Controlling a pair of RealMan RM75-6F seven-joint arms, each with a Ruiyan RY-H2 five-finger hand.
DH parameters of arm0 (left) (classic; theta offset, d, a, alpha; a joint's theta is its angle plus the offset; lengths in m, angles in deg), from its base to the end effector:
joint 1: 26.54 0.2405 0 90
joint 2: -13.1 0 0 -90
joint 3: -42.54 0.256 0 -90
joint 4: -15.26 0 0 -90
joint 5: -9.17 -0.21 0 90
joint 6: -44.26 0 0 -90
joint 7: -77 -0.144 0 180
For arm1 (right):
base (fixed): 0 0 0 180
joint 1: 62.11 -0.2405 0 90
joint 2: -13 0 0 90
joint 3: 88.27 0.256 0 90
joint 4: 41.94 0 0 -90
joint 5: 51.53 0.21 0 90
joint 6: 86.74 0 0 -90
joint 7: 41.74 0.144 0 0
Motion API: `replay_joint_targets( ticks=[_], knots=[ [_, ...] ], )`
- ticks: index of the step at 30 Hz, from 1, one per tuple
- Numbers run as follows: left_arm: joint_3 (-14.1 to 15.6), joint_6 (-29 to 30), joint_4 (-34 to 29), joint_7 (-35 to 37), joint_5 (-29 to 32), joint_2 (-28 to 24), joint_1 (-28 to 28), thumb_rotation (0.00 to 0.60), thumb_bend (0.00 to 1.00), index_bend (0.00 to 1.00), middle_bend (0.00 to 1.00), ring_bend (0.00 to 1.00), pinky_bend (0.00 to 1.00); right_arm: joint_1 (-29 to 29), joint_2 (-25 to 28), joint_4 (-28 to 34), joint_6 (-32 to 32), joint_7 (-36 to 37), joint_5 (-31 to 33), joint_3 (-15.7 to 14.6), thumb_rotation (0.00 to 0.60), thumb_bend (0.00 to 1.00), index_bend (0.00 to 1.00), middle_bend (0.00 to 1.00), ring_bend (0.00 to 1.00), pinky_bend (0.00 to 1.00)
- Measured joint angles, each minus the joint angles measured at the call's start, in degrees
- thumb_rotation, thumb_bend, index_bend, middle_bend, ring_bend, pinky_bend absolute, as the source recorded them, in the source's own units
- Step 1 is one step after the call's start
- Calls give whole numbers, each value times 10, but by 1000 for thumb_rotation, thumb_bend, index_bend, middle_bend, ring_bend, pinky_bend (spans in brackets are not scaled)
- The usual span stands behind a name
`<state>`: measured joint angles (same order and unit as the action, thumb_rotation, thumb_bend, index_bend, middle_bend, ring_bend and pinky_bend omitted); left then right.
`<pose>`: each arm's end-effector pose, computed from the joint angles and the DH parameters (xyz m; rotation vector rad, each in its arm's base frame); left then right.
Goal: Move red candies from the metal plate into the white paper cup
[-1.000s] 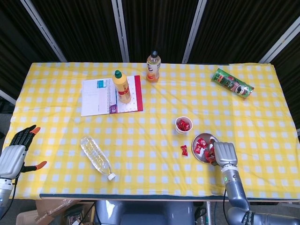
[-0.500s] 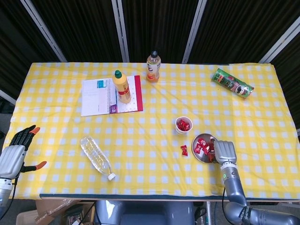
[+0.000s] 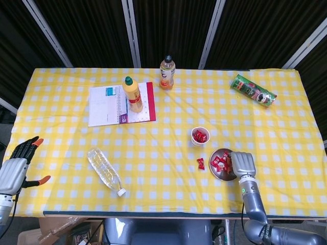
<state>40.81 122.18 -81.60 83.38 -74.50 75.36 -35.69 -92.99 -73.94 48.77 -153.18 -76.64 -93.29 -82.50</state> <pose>-0.2971 0.1969 0.1447 -1.4212 -1.1075 -0.9657 -0.2540 -0.2853 0.0011 1.5279 -1.1538 0.4969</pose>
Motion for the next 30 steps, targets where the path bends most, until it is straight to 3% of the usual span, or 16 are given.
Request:
replay_joint_targets(
  ticks=[17,30],
  knots=[
    [0,1,-3,0,-2,0,0,600,37,0,0,0,0,9,33,60,-36,25,-61,21,600,461,688,803,875,958],
    [-1,-2,-6,-2,3,-1,-1,600,37,0,0,0,0,-25,59,129,-40,14,-62,78,600,461,688,804,875,958]
  ],
)
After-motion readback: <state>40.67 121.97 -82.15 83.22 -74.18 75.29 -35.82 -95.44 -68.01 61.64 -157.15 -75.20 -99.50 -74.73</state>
